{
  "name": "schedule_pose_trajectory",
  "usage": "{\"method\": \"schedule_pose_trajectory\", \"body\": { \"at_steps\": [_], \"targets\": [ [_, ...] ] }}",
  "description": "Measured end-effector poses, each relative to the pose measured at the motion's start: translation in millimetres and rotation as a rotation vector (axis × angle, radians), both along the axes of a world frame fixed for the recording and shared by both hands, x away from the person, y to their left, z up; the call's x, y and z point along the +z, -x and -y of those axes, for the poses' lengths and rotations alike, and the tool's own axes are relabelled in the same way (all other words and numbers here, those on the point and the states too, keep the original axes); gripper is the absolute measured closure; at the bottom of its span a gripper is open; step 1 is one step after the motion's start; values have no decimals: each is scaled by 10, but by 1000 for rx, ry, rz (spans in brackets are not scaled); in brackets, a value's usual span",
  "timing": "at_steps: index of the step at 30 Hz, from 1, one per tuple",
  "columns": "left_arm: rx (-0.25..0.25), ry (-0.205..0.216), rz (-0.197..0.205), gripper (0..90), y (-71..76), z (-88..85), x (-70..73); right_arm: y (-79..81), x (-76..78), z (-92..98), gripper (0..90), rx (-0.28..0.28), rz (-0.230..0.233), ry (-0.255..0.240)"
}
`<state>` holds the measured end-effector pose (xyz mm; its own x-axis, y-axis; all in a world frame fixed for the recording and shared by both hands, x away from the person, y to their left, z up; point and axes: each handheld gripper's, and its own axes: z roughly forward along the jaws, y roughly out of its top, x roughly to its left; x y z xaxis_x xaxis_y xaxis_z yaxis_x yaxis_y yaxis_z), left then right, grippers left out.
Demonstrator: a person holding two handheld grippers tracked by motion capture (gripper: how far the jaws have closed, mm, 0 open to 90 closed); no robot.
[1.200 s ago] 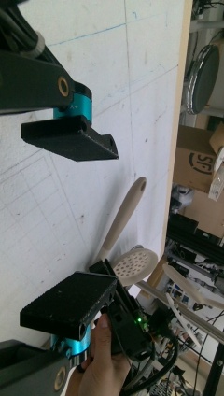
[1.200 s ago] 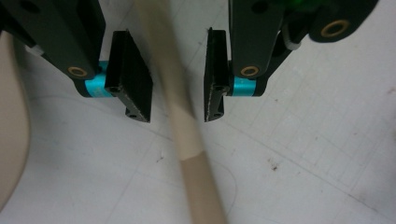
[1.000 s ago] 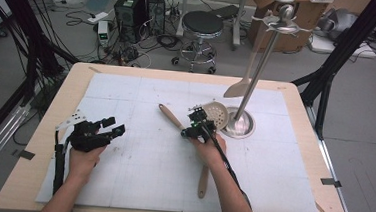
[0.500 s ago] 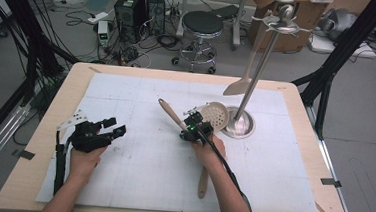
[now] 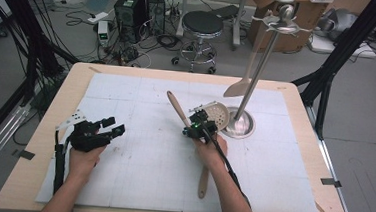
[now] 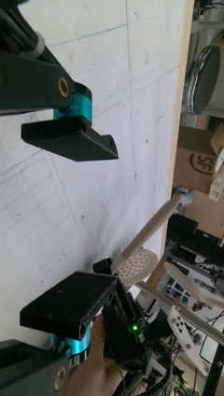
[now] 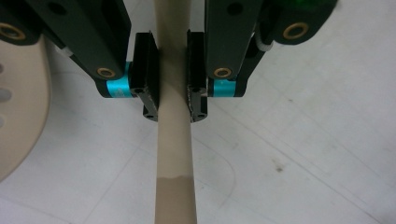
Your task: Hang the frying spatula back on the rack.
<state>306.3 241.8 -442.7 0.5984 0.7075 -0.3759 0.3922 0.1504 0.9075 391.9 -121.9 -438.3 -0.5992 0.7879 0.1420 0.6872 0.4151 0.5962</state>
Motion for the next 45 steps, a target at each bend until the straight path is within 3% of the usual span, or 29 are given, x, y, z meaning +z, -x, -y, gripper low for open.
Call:
{"method": "schedule_pose_trajectory", "body": {
  "at_steps": [4, 9, 18, 28, 35, 45],
  "targets": [
    [-1, -1, 2, 339, 0, -1, 1, 31, 54, 80, 786, -24, 17, -47],
    [-2, -1, 3, 340, 0, 1, 2, 70, 154, 242, 786, -59, 44, -159],
    [-2, -2, 3, 341, -1, 4, 2, 152, 321, 531, 786, -110, 101, -294],
    [0, -3, 4, 340, 0, 6, 3, 465, 562, 1025, 786, -211, 245, -435],
    [-2, -3, 1, 341, -1, 24, 4, 615, 648, 1356, 785, -288, 313, -496],
    [-4, -7, -2, 341, -5, 34, -2, 858, 824, 1615, 785, -325, 391, -530]
  ]
}}
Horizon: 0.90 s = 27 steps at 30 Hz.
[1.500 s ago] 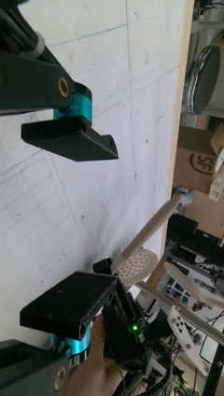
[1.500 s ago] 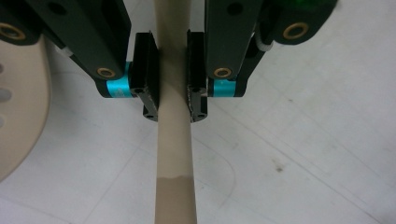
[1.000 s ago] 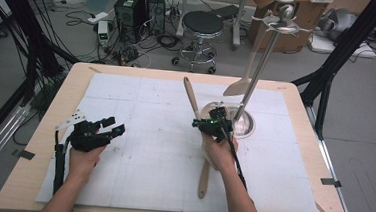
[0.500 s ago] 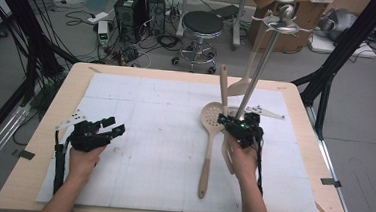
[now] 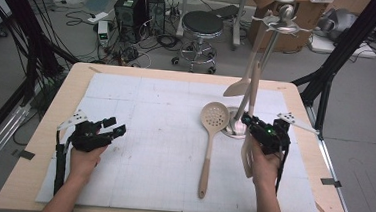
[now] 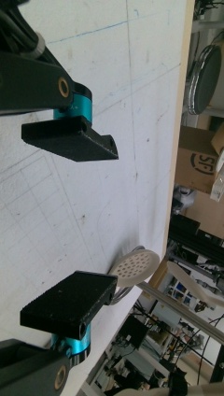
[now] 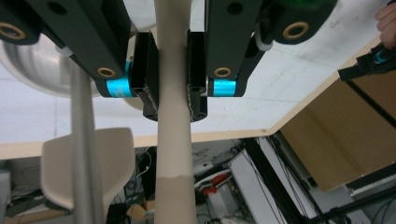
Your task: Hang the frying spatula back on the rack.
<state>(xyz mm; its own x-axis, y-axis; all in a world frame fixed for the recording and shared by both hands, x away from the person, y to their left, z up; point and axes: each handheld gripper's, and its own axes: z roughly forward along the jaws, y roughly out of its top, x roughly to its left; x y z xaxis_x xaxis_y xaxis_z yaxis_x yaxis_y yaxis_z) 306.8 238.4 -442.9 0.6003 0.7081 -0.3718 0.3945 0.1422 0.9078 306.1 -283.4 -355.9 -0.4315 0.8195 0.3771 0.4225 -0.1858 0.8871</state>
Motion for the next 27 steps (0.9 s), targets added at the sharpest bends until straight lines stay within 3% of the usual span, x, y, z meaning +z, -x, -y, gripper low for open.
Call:
{"method": "schedule_pose_trajectory", "body": {
  "at_steps": [14, 27],
  "targets": [
    [-2, -2, -1, 341, -1, 6, 0, 207, 427, 266, 786, -57, 119, -45],
    [-3, -4, -2, 341, -1, 7, 1, 239, 696, 287, 785, -52, 173, -55]
  ]
}}
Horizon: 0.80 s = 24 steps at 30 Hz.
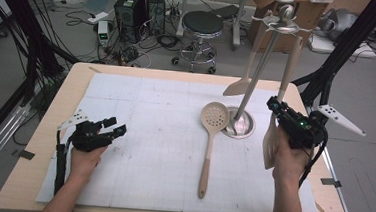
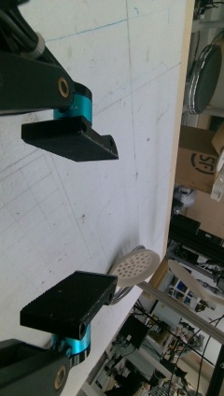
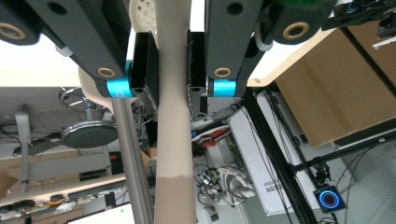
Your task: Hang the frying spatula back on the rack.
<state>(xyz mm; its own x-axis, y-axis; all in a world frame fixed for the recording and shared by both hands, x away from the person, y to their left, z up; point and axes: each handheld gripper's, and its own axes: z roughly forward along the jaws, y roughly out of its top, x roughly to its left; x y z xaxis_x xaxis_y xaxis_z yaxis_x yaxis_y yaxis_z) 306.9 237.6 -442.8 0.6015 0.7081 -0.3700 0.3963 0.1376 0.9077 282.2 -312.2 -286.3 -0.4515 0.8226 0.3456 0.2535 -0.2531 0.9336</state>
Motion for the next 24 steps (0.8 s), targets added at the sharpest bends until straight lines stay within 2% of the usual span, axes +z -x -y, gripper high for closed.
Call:
{"method": "schedule_pose_trajectory", "body": {
  "at_steps": [5, 11, 17, 24],
  "targets": [
    [0, 0, 1, 341, 1, -1, 1, -5, 20, 9, 786, -9, 15, -7],
    [-1, -2, 1, 341, 1, -1, 1, -29, 90, -17, 785, 9, 25, 5],
    [0, -1, 1, 341, 2, -2, 2, -140, 81, -36, 786, 30, -20, 13],
    [1, 1, 5, 340, 1, -5, 3, -208, 41, -68, 785, 45, -37, 32]
  ]
}}
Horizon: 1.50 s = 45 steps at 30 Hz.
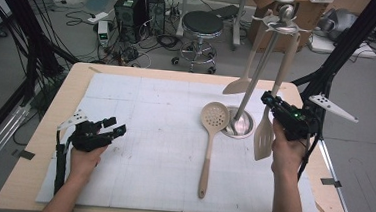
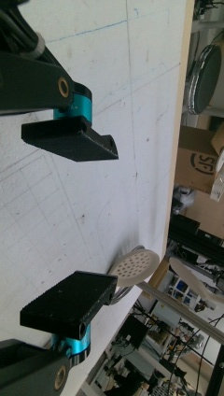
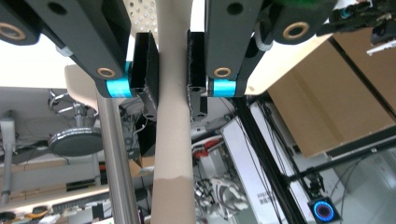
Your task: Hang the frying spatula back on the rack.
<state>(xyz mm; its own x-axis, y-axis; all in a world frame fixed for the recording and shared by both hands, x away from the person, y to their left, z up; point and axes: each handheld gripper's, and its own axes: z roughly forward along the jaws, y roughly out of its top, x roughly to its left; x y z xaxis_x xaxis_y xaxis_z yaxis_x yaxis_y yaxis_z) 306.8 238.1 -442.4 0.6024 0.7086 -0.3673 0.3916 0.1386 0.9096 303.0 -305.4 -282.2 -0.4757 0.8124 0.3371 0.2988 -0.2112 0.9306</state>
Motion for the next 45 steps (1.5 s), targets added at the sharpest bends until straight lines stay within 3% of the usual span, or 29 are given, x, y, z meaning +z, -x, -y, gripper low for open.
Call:
{"method": "schedule_pose_trajectory", "body": {
  "at_steps": [11, 16, 19, 20, 24, 29, 31, 34, 37, 41, 45],
  "targets": [
    [1, 4, -1, 340, 3, -1, 1, -84, -42, -44, 781, 14, -31, 17],
    [3, 4, 0, 340, 3, -4, 2, -112, -70, -15, 752, 0, -37, -10],
    [3, 6, 0, 340, 4, -4, 3, -138, -84, 11, 578, -3, -45, -40],
    [3, 6, -1, 340, 4, -4, 3, -134, -85, 21, 562, -25, -49, -47],
    [3, 7, 0, 340, 5, -3, 4, -119, -98, 92, 544, -56, -18, -107],
    [0, 6, 2, 340, 5, -4, 5, -64, -46, 182, 529, -102, 59, -184],
    [1, 5, 2, 340, 5, -5, 5, -49, -9, 233, 546, -119, 101, -215],
    [3, 3, 0, 340, 3, -3, 3, -38, 64, 290, 644, -139, 156, -251],
    [3, 7, -1, 340, 6, 0, 4, -59, 145, 335, 724, -126, 208, -268],
    [6, 5, 1, 340, 5, -3, 3, -110, 275, 352, 862, -143, 223, -263],
    [5, 3, 3, 340, 7, -7, 6, -162, 390, 314, 898, -151, 248, -231]
  ]
}}
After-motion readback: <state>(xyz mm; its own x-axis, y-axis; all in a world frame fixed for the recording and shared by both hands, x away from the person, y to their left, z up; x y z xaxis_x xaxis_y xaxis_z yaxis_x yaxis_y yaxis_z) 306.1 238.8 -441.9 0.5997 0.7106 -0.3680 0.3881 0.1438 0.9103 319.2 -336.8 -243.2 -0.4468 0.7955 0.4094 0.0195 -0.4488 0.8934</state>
